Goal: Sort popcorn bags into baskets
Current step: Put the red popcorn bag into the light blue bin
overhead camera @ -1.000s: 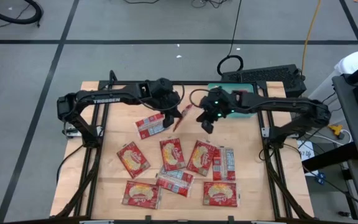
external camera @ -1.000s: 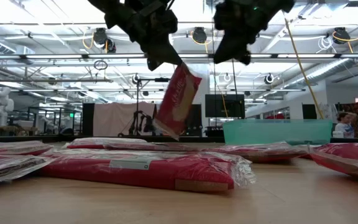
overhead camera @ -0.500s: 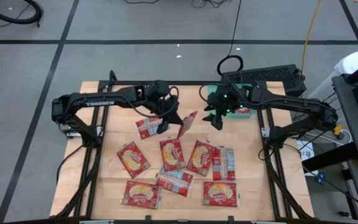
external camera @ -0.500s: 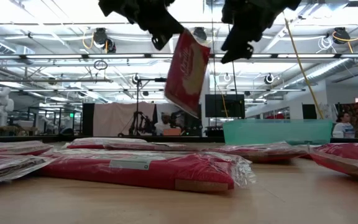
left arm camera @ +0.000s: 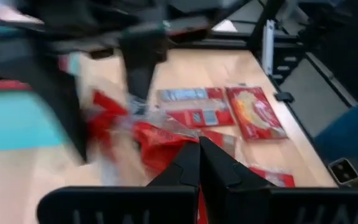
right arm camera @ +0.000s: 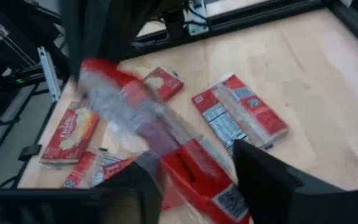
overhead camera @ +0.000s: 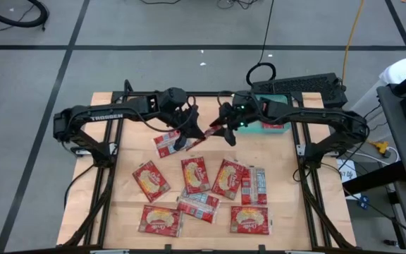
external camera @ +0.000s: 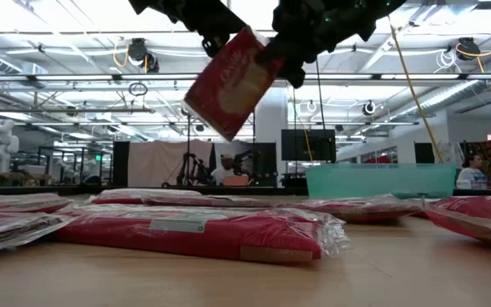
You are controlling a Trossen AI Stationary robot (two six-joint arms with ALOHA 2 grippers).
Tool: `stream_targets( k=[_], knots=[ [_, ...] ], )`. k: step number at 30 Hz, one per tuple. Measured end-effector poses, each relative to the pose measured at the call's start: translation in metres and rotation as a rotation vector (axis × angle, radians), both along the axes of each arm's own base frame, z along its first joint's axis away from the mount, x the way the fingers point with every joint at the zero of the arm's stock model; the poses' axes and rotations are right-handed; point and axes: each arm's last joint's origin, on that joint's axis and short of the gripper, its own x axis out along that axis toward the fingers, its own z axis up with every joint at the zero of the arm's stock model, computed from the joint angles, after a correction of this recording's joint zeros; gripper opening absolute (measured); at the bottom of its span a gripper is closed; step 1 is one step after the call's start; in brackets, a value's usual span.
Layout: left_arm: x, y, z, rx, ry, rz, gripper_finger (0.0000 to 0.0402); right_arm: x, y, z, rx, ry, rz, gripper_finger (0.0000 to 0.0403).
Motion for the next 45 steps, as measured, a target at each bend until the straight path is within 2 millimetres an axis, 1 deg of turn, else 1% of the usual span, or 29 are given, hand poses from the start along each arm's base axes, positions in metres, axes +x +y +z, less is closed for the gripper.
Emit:
stream_targets(
  k=[7,9,10,13,16,19,23,27,29,32,35,37,40,45],
  knots=[
    [-0.006,0.008,0.007,0.033,-0.011,0.1,0.0007,-0.009,0.004,0.014,0.067,-0.026,-0.035,0.004],
    [-0.006,0.011,0.006,0.04,-0.001,0.138,0.0013,-0.013,0.005,0.017,0.088,-0.021,-0.045,0.0014],
    [-0.006,0.013,0.006,0.039,0.004,0.159,0.0015,-0.015,0.006,0.019,0.096,-0.017,-0.052,0.0008],
    [-0.006,0.016,0.006,0.039,0.012,0.231,0.0026,-0.023,0.008,0.024,0.146,0.005,-0.083,0.0012],
    [-0.008,0.021,0.004,0.011,0.043,0.302,0.0056,-0.032,0.011,0.027,0.202,0.054,-0.109,0.0013],
    [-0.008,0.023,0.004,-0.001,0.05,0.338,0.0105,-0.044,0.015,0.029,0.235,0.105,-0.125,0.0005],
    [-0.008,0.024,0.004,-0.042,0.061,0.383,0.0181,-0.059,0.017,0.037,0.273,0.128,-0.152,0.0004],
    [-0.007,0.023,0.005,-0.119,0.051,0.398,0.0249,-0.071,0.015,0.046,0.321,0.108,-0.2,0.0002],
    [-0.005,0.023,0.009,-0.154,0.014,0.389,0.0276,-0.076,0.014,0.051,0.338,0.093,-0.221,0.0002],
    [-0.001,0.023,0.018,-0.198,-0.075,0.359,0.0304,-0.08,0.012,0.054,0.346,0.078,-0.239,0.0002],
    [0.008,0.026,0.02,-0.237,-0.153,0.356,0.0313,-0.082,0.009,0.054,0.332,0.073,-0.241,0.0002],
    [0.016,0.028,0.014,-0.261,-0.163,0.343,0.031,-0.082,0.007,0.054,0.323,0.074,-0.243,0.0002],
    [0.027,0.031,0.004,-0.268,-0.158,0.333,0.0298,-0.083,0.005,0.054,0.318,0.073,-0.248,0.0002],
    [0.033,0.033,-0.005,-0.267,-0.139,0.333,0.0269,-0.085,0.004,0.053,0.332,0.084,-0.235,0.0002]
  ],
)
